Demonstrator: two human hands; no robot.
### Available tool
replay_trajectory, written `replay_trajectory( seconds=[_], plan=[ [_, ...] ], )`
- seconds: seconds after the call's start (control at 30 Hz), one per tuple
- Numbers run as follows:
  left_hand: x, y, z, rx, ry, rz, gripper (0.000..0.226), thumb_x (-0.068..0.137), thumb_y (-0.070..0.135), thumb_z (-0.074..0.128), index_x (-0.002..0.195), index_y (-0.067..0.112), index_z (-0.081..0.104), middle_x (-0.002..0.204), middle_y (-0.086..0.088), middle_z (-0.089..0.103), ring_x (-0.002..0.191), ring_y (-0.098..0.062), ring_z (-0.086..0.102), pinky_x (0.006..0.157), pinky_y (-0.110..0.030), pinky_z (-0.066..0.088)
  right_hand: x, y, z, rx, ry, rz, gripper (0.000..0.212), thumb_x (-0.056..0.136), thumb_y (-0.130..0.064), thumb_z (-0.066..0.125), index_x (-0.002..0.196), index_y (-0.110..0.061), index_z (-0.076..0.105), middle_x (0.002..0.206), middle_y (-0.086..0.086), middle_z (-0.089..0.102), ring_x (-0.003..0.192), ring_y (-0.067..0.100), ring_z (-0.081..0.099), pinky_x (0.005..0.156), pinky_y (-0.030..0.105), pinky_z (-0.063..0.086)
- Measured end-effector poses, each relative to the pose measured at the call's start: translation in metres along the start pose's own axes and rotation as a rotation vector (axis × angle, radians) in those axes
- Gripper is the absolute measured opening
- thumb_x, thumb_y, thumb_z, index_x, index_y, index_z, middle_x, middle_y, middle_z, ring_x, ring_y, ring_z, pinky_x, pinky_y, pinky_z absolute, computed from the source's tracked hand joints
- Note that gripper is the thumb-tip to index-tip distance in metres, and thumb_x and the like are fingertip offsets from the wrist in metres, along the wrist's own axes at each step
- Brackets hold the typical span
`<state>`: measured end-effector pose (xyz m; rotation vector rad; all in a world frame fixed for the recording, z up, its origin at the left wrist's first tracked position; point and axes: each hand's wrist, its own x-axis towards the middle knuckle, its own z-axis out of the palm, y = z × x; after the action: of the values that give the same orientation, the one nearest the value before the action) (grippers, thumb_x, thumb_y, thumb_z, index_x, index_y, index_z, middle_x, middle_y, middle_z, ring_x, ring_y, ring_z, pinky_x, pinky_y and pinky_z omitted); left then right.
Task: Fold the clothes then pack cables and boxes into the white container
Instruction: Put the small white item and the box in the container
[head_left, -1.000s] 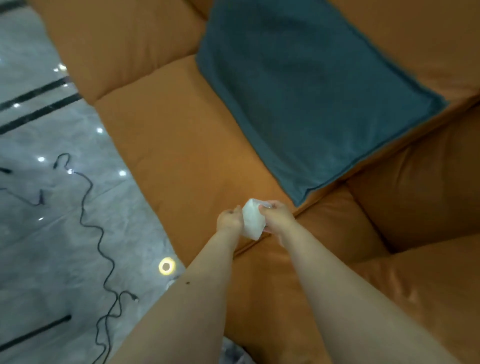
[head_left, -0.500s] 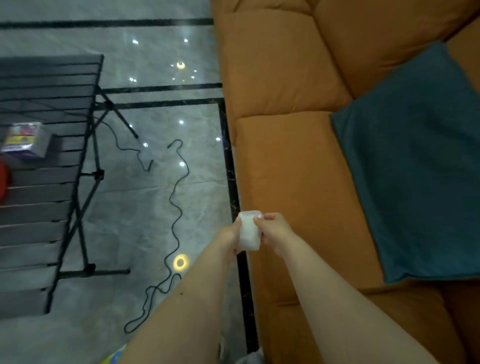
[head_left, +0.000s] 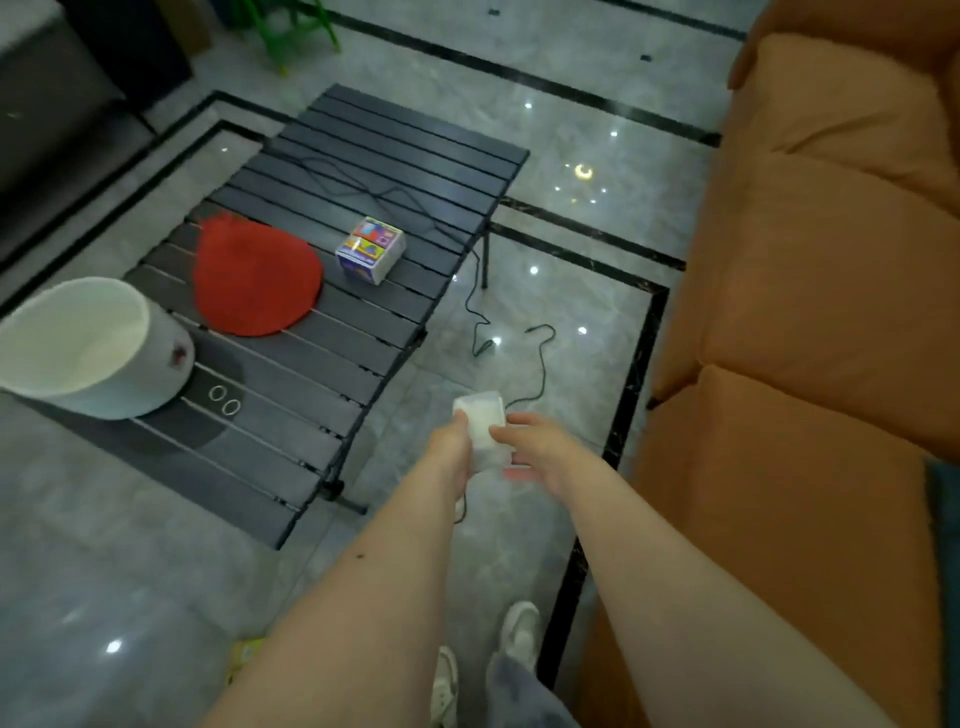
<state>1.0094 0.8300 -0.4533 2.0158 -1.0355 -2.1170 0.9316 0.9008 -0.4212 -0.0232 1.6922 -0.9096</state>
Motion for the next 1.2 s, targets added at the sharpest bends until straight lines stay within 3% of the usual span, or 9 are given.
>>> replay_trajectory(
  seconds=[0.07,0.17,0.3,0.47,0.57,0.67,0.8,0.97,1.2],
  plan=[
    [0.014,0.022,-0.014,-0.074,0.056,-0.009,0.048,0.099,0.038,0.038,0.130,0.003,0.049,0.123,-0.019,0.059,0.089,-0.029,0.059,0.063,-0.029,0.045,0.015,-0.026,0.016,-0.078,-0.083,0.019,0.048,0.091,-0.016,0.060,0.136,-0.014,0.043,0.125,0.013,0.057,0.113,0.029,0.057,0.087,0.037,0.051],
    [0.034,0.051,-0.027,-0.204,0.128,-0.034,0.048,0.099,0.038,0.040,0.130,0.002,0.049,0.126,-0.019,0.058,0.099,-0.032,0.059,0.077,-0.035,0.047,0.040,-0.061,0.032,-0.219,-0.170,0.015,0.047,0.091,-0.016,0.060,0.136,-0.014,0.044,0.129,0.015,0.056,0.115,0.030,0.058,0.093,0.038,0.050],
    [0.054,0.091,-0.036,-0.358,0.208,-0.030,0.045,0.099,0.035,0.042,0.130,0.003,0.048,0.120,-0.019,0.059,0.076,-0.025,0.054,0.058,-0.028,0.044,0.077,-0.111,0.051,-0.356,-0.229,-0.031,0.043,0.092,-0.015,0.058,0.133,-0.010,0.044,0.128,0.017,0.056,0.097,0.024,0.057,0.093,0.037,0.048],
    [0.076,0.120,-0.053,-0.527,0.294,-0.021,0.046,0.097,0.038,0.043,0.126,0.004,0.051,0.100,-0.010,0.056,0.068,-0.019,0.053,0.060,-0.028,0.045,0.109,-0.162,0.079,-0.508,-0.283,-0.063,0.036,0.092,-0.014,0.058,0.126,-0.005,0.051,0.094,0.008,0.061,0.074,0.015,0.055,0.095,0.041,0.049],
    [0.087,0.130,-0.074,-0.634,0.373,-0.020,0.049,0.096,0.040,0.044,0.126,0.003,0.052,0.109,-0.014,0.060,0.090,-0.030,0.061,0.082,-0.038,0.053,0.121,-0.178,0.113,-0.570,-0.327,-0.085,0.041,0.090,-0.014,0.059,0.129,-0.006,0.048,0.111,0.014,0.058,0.087,0.019,0.055,0.077,0.034,0.049],
    [0.093,0.140,-0.106,-0.729,0.505,-0.013,0.048,0.095,0.039,0.047,0.125,0.002,0.053,0.120,-0.019,0.060,0.104,-0.035,0.061,0.086,-0.043,0.053,0.127,-0.187,0.154,-0.627,-0.382,-0.113,0.042,0.090,-0.015,0.060,0.129,-0.006,0.048,0.114,0.014,0.058,0.094,0.021,0.054,0.075,0.032,0.047],
    [0.101,0.151,-0.161,-0.835,0.631,0.006,0.056,0.091,0.040,0.053,0.131,0.001,0.048,0.129,-0.019,0.057,0.110,-0.035,0.059,0.099,-0.043,0.048,0.129,-0.203,0.214,-0.685,-0.474,-0.128,0.009,0.091,-0.014,0.058,0.100,-0.013,0.058,0.107,0.013,0.058,0.093,0.023,0.055,0.072,0.031,0.048],
    [0.117,0.171,-0.226,-0.952,0.747,0.045,0.056,0.089,0.039,0.055,0.129,0.000,0.050,0.128,-0.020,0.057,0.113,-0.037,0.058,0.100,-0.047,0.047,0.133,-0.224,0.289,-0.785,-0.546,-0.239,0.034,0.091,-0.013,0.058,0.122,-0.001,0.054,0.108,0.018,0.060,0.088,0.025,0.055,0.080,0.040,0.051],
    [0.147,0.205,-0.330,-1.073,0.857,0.097,0.045,0.091,0.036,0.055,0.120,0.000,0.056,0.118,-0.021,0.060,0.102,-0.036,0.060,0.095,-0.047,0.050,0.162,-0.252,0.415,-0.837,-0.574,-0.294,0.035,0.089,-0.012,0.061,0.122,-0.002,0.053,0.120,0.019,0.059,0.097,0.027,0.059,0.086,0.041,0.052]
  ],
)
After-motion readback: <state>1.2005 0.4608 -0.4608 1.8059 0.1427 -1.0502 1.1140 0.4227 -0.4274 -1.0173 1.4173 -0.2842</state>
